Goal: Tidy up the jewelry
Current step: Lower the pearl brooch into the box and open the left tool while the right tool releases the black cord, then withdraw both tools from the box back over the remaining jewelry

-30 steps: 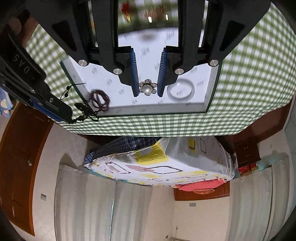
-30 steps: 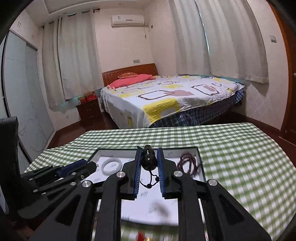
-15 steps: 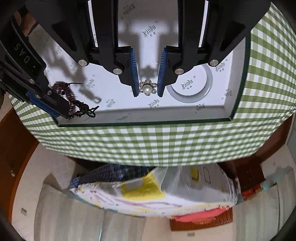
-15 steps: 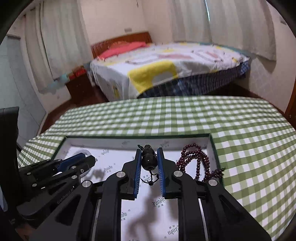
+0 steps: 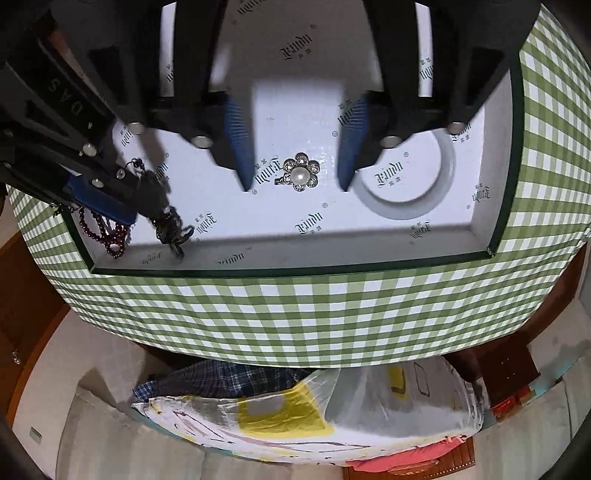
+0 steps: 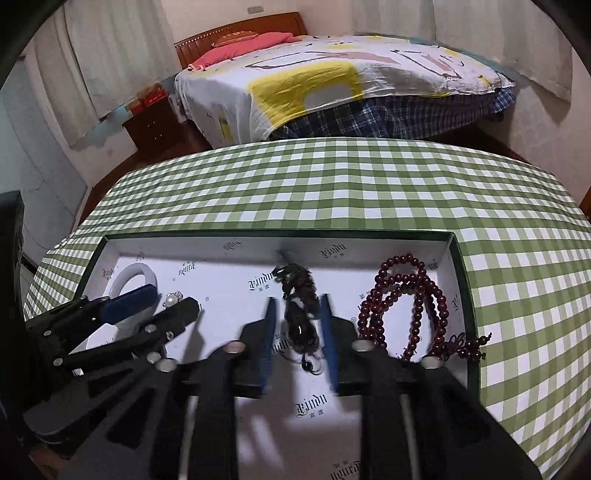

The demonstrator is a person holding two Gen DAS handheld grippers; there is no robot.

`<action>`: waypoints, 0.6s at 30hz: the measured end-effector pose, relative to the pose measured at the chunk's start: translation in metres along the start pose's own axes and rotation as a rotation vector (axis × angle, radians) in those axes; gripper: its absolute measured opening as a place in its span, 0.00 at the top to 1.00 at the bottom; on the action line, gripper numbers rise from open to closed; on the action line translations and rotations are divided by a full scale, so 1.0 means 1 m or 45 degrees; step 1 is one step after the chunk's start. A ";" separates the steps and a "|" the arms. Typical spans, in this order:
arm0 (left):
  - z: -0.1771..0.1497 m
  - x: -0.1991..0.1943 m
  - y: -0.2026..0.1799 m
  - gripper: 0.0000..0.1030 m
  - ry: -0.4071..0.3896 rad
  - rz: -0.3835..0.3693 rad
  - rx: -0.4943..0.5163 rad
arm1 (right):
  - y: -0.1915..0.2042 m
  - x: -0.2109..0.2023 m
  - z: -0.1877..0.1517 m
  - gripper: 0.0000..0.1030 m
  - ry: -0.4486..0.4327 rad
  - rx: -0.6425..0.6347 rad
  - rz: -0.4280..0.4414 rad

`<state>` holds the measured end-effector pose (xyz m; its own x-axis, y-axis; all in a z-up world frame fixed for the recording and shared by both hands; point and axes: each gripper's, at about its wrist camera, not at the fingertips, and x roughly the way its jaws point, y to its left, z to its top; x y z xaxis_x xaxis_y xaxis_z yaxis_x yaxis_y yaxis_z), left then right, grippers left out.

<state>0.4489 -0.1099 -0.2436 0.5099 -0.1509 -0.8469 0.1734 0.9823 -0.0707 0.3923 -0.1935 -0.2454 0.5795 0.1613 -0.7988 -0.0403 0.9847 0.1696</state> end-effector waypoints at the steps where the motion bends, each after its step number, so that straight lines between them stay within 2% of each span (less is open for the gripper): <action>1: 0.000 -0.002 0.001 0.47 -0.016 0.004 -0.008 | 0.000 -0.002 0.000 0.59 -0.011 0.002 -0.005; 4: -0.002 -0.015 0.007 0.40 -0.072 -0.006 -0.048 | -0.002 -0.018 -0.001 0.58 -0.079 0.018 -0.012; 13: -0.032 -0.090 0.011 0.37 -0.328 0.019 -0.054 | 0.014 -0.092 -0.027 0.58 -0.323 -0.018 -0.042; 18: -0.055 -0.125 0.011 0.36 -0.395 0.026 -0.042 | 0.025 -0.126 -0.052 0.58 -0.392 -0.053 -0.056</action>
<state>0.3403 -0.0741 -0.1674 0.7468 -0.1528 -0.6472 0.1358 0.9878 -0.0765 0.2754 -0.1853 -0.1705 0.8005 0.0969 -0.5915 -0.0393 0.9932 0.1095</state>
